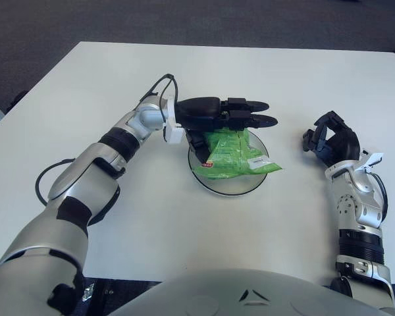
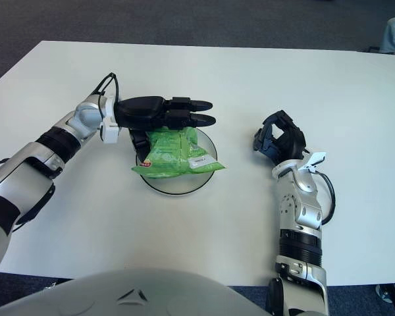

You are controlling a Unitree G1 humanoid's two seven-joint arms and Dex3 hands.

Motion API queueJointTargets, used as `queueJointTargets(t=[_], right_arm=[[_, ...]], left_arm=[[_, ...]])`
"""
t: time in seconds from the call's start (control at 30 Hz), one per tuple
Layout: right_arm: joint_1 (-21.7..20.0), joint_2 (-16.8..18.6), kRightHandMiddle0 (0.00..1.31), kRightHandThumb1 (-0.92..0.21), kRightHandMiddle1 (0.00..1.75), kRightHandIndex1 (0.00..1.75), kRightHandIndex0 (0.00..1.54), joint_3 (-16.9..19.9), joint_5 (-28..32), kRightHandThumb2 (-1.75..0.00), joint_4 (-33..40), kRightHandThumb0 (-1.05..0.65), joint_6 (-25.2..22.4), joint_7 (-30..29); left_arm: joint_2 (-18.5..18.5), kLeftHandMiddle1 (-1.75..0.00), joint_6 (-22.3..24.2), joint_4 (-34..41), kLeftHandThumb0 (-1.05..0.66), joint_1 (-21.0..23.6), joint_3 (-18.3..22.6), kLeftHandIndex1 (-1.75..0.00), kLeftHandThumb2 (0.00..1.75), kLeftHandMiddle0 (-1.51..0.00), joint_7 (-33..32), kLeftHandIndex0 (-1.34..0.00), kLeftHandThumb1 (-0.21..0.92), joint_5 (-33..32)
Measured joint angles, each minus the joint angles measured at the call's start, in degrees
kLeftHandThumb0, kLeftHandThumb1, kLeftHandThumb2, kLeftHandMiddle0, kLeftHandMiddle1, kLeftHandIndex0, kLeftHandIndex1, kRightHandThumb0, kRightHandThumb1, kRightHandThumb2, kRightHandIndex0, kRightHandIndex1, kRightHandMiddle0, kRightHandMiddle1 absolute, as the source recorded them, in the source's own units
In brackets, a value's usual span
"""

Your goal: Put the snack into the plate.

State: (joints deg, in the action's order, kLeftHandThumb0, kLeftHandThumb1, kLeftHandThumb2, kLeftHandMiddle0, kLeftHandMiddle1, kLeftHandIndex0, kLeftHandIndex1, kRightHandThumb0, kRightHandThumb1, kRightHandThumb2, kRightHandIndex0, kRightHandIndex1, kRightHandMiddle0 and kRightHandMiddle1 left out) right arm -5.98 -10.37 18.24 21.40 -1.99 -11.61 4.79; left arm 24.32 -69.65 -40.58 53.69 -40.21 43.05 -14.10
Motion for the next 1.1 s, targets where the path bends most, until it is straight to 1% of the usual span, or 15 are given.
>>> queueJointTargets(t=[0.13,0.2,0.33,0.5,0.57,0.67,0.77,0.87,1.0,1.1], right_arm=[[-0.2,-0.12,0.53,-0.43,1.75,1.75,1.09,0.08,0.0,-1.18,0.59,-0.45,-0.07,-0.13],[-0.17,-0.22,0.53,-0.43,1.75,1.75,1.09,0.1,-0.01,-1.18,0.74,-0.45,-0.13,-0.15],[-0.24,-0.47,0.53,-0.42,1.75,1.75,1.09,0.12,-0.01,-1.18,0.8,-0.45,-0.13,-0.14],[-0.32,-0.49,0.53,-0.42,1.75,1.75,1.09,0.06,-0.07,-1.19,0.64,-0.45,-0.32,-0.16],[-0.3,-0.36,0.53,-0.42,1.75,1.75,1.09,0.02,-0.1,-1.19,0.49,-0.45,-0.48,-0.24],[-0.3,-0.22,0.54,-0.42,1.75,1.75,1.08,-0.03,-0.21,-1.19,0.09,-0.45,-0.68,-0.55],[-0.65,-0.26,0.54,-0.42,1.75,1.75,1.08,-0.05,-0.49,-1.19,-0.24,-0.45,-0.75,-0.74],[-0.76,-0.38,0.54,-0.42,1.75,1.75,1.07,-0.18,-0.77,-1.19,-0.34,-0.45,-0.75,-0.78],[-0.94,-0.62,0.53,-0.42,1.75,1.75,1.07,-0.44,-1.54,-1.19,-0.47,-0.45,-0.75,-0.76],[-1.09,-0.76,0.53,-0.42,1.75,1.75,1.07,-0.64,-1.98,-1.19,-0.6,-0.45,-0.74,-0.63]], left_arm=[[-0.42,0.0,5.76,2.56,-1.05,-0.63,0.89,0.0,0.55,0.0,9.58,0.0,0.92,-8.75],[-1.03,0.0,9.06,3.42,-1.05,-1.12,2.09,0.0,0.54,0.0,14.69,0.0,0.92,-12.88],[-2.14,0.0,15.48,4.15,-1.05,-1.45,4.61,0.0,0.53,0.0,24.08,0.0,0.92,-19.14],[-3.01,0.0,24.81,4.21,-1.05,-1.44,8.36,0.0,0.53,0.0,35.79,0.0,0.92,-24.05],[-3.63,0.0,28.8,4.05,-1.05,-1.44,10.79,0.0,0.52,0.0,40.79,0.0,0.92,-25.22],[-4.86,0.0,32.82,3.71,-1.05,-1.41,14.56,0.0,0.5,0.0,46.03,0.0,0.92,-25.99],[-5.86,0.0,36.18,3.67,-1.05,-1.27,16.46,0.0,0.47,0.0,48.32,0.0,0.92,-26.26],[-6.25,0.0,38.79,3.71,-1.05,-1.21,16.97,0.0,0.45,0.0,48.65,0.0,0.92,-26.22],[-6.89,0.0,39.1,3.71,-1.05,-1.21,18.29,0.0,0.42,0.0,48.65,0.0,0.92,-26.0],[-7.52,0.0,37.4,3.68,-1.05,-1.22,19.68,0.0,0.42,0.0,48.65,0.0,0.92,-25.63]])
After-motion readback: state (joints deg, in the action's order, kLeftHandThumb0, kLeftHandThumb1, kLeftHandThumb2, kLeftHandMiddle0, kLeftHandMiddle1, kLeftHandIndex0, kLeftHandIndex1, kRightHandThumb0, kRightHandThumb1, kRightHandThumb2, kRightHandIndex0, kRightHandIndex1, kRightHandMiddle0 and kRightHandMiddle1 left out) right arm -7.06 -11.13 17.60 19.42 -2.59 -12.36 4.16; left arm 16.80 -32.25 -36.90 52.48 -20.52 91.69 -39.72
